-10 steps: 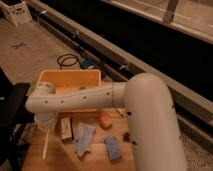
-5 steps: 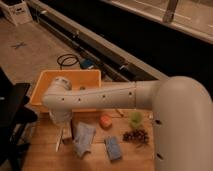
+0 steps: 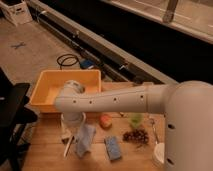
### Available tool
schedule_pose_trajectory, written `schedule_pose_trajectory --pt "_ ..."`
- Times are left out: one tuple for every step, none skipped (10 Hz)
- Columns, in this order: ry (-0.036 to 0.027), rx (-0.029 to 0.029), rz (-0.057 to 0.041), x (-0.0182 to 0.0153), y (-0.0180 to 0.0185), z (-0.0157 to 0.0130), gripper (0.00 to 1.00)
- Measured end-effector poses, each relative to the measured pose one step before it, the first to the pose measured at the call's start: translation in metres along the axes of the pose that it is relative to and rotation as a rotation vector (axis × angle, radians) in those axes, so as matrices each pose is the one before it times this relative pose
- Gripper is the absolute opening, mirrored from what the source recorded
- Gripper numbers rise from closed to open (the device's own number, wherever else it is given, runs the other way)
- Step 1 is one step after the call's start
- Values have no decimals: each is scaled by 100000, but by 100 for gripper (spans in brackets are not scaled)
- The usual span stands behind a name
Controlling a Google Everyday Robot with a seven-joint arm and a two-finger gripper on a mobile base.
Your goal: Place brush in metal cup
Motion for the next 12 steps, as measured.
schedule_pose_trajectory --pt "-845 -1798 3080 194 1320 6 0" --pt "-724 -2688 4322 543 1928 -108 0" --pt "-465 -3260 4121 685 1817 -276 0" --pt "-19 -3020 3029 797 1216 -404 0" --pt "18 -1979 2105 710 654 -351 0" --pt "-79 -2029 2337 1017 576 -473 0" --pt "345 -1351 1744 1294 444 -564 0" --pt "1168 -1194 2035 1854 498 -944 0" --pt "2350 -874 998 2106 -314 -1354 0" --pt "3177 -170 837 1815 -405 -1136 0" --pt "3000 330 1432 1642 -123 -956 0" --pt "2799 1008 1508 1342 -20 -947 0"
